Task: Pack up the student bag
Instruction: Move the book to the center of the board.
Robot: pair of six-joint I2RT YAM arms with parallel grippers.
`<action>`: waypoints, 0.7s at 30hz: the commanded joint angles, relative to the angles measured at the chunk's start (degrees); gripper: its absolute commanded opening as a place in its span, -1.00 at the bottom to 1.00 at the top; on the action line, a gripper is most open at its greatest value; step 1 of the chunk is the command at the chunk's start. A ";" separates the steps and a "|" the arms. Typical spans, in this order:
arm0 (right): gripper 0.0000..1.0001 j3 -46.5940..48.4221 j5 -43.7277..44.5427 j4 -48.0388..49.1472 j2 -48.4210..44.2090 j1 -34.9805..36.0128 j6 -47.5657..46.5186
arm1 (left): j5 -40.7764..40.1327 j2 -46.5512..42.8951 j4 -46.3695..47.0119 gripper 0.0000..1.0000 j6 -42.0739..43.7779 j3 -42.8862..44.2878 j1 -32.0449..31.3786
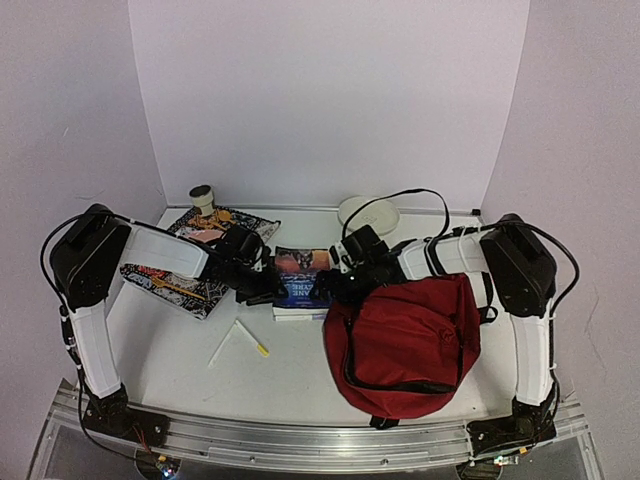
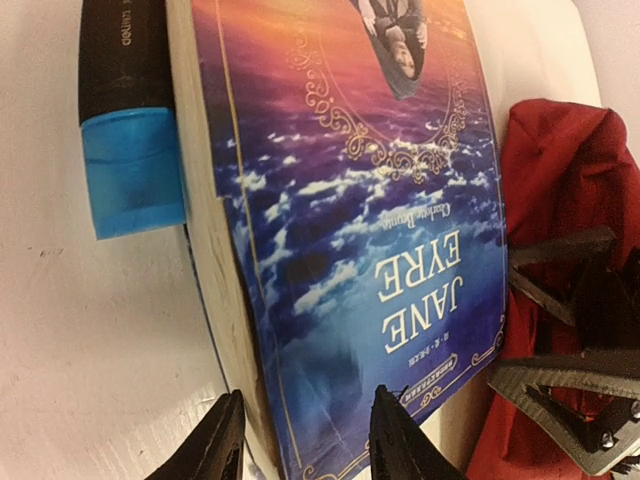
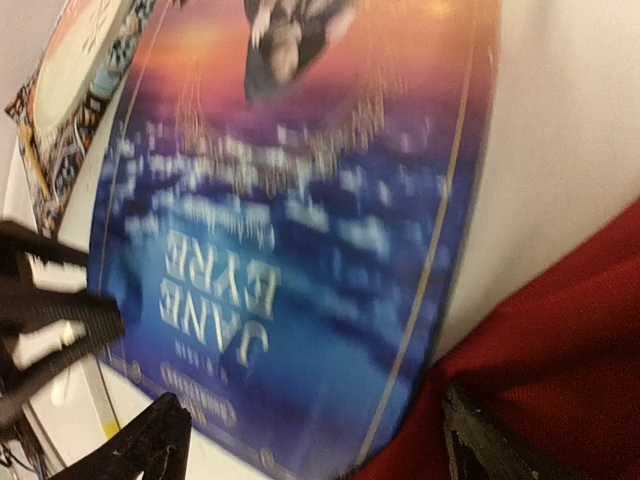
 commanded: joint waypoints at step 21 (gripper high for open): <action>0.71 2.39 -1.76 -4.35 -5.56 -0.50 -0.59 | 2.90 -2.97 9.02 0.00 -5.02 -3.37 1.29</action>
